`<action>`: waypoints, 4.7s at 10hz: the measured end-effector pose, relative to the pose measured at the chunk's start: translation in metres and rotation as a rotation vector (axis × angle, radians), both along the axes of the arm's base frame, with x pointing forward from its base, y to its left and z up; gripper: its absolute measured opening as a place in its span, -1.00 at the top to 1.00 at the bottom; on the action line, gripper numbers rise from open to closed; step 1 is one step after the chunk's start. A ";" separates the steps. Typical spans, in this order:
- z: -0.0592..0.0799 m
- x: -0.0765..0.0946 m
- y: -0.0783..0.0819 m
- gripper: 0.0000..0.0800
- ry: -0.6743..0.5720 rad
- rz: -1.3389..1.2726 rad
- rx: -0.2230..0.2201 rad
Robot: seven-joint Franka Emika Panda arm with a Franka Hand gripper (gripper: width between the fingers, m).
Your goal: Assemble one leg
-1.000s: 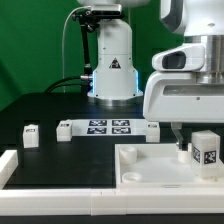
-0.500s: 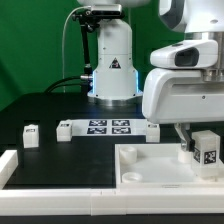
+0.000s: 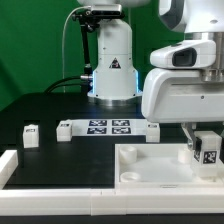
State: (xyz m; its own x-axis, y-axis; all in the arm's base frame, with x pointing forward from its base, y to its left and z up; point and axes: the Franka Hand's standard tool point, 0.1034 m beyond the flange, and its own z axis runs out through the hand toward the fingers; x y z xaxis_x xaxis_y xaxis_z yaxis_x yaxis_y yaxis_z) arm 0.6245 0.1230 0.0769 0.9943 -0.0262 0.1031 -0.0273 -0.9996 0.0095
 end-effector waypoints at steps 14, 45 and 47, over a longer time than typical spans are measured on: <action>-0.002 -0.003 -0.001 -0.22 -0.007 -1.157 0.130; -0.004 0.001 -0.008 -0.33 -0.045 -1.168 0.094; -0.004 0.002 -0.008 -0.61 -0.043 -0.900 0.064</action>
Offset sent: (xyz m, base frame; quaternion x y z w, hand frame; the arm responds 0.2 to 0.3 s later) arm -0.0015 -0.0069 -0.0011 -0.0073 -0.0028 0.3792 0.9253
